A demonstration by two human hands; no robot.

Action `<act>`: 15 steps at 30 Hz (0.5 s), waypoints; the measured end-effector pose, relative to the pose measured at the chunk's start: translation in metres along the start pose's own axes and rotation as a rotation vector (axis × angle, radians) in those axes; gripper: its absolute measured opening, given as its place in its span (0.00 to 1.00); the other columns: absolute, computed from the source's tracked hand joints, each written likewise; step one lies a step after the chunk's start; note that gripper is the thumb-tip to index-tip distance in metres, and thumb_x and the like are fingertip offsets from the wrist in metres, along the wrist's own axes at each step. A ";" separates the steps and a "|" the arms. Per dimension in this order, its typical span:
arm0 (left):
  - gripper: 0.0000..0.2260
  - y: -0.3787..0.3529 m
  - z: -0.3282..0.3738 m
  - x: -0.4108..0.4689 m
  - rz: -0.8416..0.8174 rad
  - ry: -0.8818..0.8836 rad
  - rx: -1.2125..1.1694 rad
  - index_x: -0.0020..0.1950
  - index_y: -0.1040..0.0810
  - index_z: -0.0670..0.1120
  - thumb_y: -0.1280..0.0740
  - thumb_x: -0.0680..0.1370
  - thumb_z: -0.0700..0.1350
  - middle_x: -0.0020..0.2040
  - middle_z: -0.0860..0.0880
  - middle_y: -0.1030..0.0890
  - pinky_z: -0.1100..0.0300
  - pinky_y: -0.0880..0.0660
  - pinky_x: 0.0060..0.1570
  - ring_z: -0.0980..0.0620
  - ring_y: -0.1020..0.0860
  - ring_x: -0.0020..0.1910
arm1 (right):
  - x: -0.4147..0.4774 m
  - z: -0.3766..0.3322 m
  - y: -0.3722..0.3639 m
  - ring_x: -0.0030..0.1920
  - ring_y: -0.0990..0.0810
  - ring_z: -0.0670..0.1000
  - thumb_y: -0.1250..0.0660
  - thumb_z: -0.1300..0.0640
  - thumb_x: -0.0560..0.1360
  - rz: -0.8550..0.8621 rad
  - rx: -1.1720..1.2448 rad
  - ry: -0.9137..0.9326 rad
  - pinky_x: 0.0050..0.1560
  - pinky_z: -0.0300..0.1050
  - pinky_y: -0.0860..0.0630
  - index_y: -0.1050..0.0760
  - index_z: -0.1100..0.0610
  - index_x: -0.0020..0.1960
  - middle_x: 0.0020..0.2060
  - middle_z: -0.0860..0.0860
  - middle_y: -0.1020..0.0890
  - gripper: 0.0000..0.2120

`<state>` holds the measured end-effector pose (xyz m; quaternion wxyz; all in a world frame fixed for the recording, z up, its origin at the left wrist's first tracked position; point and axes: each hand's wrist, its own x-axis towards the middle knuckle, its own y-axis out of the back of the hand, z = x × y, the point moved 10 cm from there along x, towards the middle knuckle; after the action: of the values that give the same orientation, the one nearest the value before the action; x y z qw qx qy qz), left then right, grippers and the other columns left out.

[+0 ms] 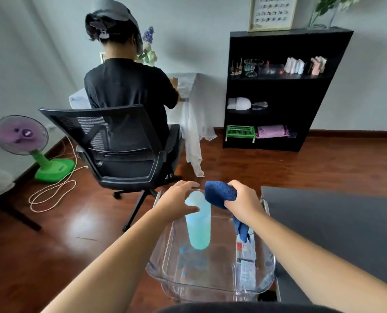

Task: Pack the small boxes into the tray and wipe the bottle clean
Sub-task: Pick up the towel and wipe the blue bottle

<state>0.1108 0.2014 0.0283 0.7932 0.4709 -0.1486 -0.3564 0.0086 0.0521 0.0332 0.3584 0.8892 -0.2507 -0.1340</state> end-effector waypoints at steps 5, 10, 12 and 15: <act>0.26 -0.011 -0.008 0.001 0.008 0.006 -0.068 0.65 0.25 0.58 0.26 0.69 0.41 0.59 0.55 0.20 0.53 0.24 0.56 0.52 0.23 0.57 | -0.016 0.001 -0.054 0.45 0.21 0.55 0.33 0.63 0.68 -0.161 0.123 -0.034 0.39 0.46 0.27 0.30 0.55 0.54 0.45 0.53 0.20 0.15; 0.25 -0.011 -0.013 0.007 0.017 0.007 -0.079 0.64 0.24 0.59 0.25 0.68 0.43 0.57 0.55 0.19 0.53 0.23 0.54 0.54 0.22 0.55 | -0.019 0.002 -0.060 0.50 0.20 0.51 0.30 0.58 0.70 -0.178 0.300 0.006 0.52 0.47 0.23 0.28 0.49 0.59 0.51 0.50 0.20 0.19; 0.26 -0.012 -0.014 0.009 0.021 0.001 -0.073 0.64 0.24 0.58 0.25 0.68 0.44 0.56 0.55 0.18 0.55 0.24 0.54 0.53 0.21 0.54 | -0.017 0.006 -0.059 0.48 0.19 0.50 0.33 0.54 0.75 -0.190 0.438 -0.018 0.53 0.45 0.24 0.25 0.44 0.55 0.49 0.48 0.18 0.10; 0.26 -0.011 -0.017 0.008 0.039 -0.003 -0.075 0.64 0.24 0.59 0.24 0.67 0.45 0.56 0.55 0.18 0.55 0.24 0.54 0.54 0.21 0.53 | -0.012 0.012 -0.054 0.46 0.21 0.41 0.41 0.50 0.80 -0.132 0.461 -0.040 0.49 0.35 0.27 0.23 0.41 0.47 0.44 0.43 0.18 0.09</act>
<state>0.1214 0.2029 0.0097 0.8169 0.4370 -0.1455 -0.3471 0.0123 0.0852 -0.0123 0.1314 0.9591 -0.2232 -0.1141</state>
